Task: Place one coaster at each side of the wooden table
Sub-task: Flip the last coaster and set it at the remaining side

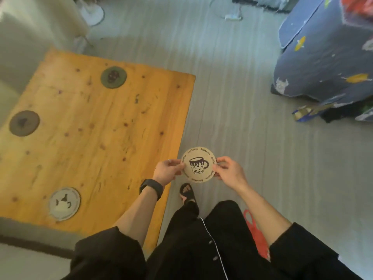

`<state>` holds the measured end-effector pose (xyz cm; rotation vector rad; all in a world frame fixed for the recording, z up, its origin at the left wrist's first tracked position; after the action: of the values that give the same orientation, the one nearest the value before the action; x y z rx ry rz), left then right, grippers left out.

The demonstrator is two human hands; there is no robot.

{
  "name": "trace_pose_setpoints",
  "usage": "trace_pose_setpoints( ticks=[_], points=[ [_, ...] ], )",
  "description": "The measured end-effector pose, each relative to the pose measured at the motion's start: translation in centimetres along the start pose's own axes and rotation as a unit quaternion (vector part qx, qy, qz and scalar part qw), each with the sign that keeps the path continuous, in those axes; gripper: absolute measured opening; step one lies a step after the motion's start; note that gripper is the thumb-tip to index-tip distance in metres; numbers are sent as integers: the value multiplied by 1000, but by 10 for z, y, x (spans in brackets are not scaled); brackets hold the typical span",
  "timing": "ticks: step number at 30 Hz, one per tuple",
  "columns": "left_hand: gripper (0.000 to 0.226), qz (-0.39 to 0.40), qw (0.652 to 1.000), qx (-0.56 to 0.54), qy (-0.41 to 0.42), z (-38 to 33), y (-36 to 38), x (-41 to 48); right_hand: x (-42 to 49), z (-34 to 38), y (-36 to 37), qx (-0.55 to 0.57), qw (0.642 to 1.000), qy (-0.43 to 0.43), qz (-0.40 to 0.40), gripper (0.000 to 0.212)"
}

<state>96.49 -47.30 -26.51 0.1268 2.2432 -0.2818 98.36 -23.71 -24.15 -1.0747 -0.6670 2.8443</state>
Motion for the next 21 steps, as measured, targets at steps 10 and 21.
trace_pose_setpoints(
  ticks=[10, 21],
  points=[
    [27, -237, 955, -167, -68, -9, -49, 18, 114, 124, 46, -176, 961, -108, 185, 13],
    [17, -447, 758, -450, -151, 58, -33, 20, 166, 172, 171, -376, 809, -269, 362, 17]
  ],
)
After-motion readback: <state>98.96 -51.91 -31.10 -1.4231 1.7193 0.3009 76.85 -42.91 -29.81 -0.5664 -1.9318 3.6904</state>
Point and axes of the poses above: each hand's wrist, its own x-axis towards the middle knuckle, its own y-axis out of the palm, z = x × y, the point moved 6 cm from there along x, towards the middle knuckle, and after that the axes turned 2 degrees about -z, right-handed, at the moved point
